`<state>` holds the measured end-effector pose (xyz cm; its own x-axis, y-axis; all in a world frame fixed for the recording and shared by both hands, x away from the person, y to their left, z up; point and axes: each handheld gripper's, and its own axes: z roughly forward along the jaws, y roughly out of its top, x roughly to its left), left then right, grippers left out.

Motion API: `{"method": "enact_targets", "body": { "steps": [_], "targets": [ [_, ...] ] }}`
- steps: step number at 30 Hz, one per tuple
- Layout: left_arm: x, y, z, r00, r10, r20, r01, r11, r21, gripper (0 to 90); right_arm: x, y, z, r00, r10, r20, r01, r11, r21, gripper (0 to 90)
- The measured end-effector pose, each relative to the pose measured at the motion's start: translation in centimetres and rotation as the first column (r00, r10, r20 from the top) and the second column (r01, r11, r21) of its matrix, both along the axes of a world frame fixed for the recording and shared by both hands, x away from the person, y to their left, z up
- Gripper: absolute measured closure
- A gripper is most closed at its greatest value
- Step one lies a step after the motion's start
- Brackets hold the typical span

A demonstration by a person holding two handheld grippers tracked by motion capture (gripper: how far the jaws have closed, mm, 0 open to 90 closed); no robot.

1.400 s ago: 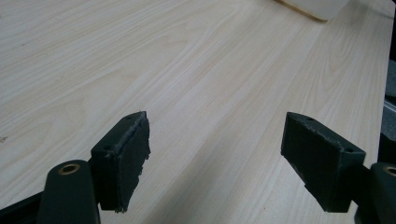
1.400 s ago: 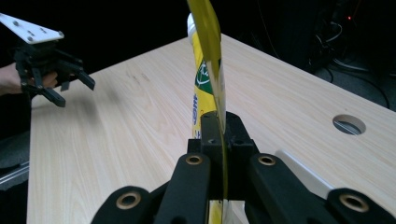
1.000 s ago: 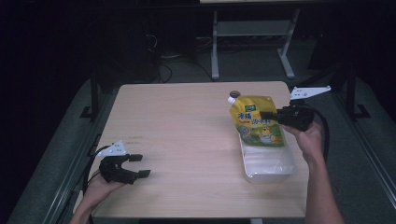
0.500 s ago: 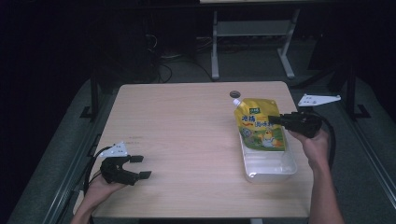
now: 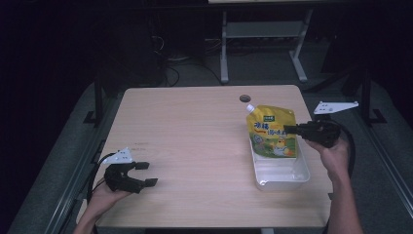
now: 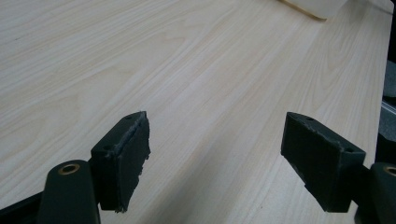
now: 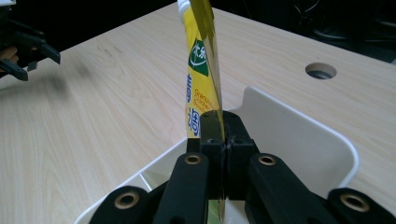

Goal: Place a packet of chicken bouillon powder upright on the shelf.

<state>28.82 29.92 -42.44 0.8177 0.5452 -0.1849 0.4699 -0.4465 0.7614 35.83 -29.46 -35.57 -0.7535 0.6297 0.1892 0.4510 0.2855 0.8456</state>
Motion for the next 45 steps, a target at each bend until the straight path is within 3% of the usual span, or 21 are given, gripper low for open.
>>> {"method": "enact_targets", "body": {
  "steps": [7, 11, 15, 23, 33, 40, 45],
  "targets": [
    [0.0, 0.1, -0.2, 1.0000, 0.000, -0.008, 0.000, 1.0000, 0.000, 22.8, -0.7, -1.0, -1.1, 0.9997, -0.019, -0.016, 0.019, 1.000, 0.007, 88.1],
    [0.1, 0.2, -0.2, 1.0000, 0.007, -0.002, -0.007, 1.0000, -0.001, 22.7, -1.0, -2.1, -2.2, 0.9981, -0.044, -0.042, 0.047, 0.997, 0.063, 85.4],
    [0.1, 0.3, -0.1, 0.9999, 0.013, 0.000, -0.013, 0.9999, -0.006, 22.6, -1.0, -1.7, -1.5, 0.9984, -0.049, -0.027, 0.050, 0.998, 0.042, 82.1],
    [0.0, 0.6, -0.1, 0.9999, 0.017, 0.001, -0.017, 0.9998, -0.009, 22.6, -0.9, -1.7, 0.5, 0.9985, -0.055, 0.000, 0.055, 0.996, 0.075, 81.5],
    [0.1, 0.5, -0.2, 0.9998, 0.021, -0.004, -0.021, 0.9997, -0.008, 22.6, -1.0, -2.1, 0.1, 0.9973, -0.073, 0.006, 0.072, 0.994, 0.086, 88.6],
    [0.1, 0.6, -0.2, 0.9997, 0.023, -0.004, -0.023, 0.9997, -0.007, 22.6, -1.0, -2.6, -0.4, 0.9974, -0.071, -0.009, 0.072, 0.991, 0.113, 89.2],
    [0.1, 0.7, -0.2, 0.9997, 0.023, -0.002, -0.023, 0.9997, -0.008, 22.6, -1.0, -2.5, -0.4, 0.9963, -0.086, -0.010, 0.086, 0.991, 0.107, 89.3]
  ]
}}
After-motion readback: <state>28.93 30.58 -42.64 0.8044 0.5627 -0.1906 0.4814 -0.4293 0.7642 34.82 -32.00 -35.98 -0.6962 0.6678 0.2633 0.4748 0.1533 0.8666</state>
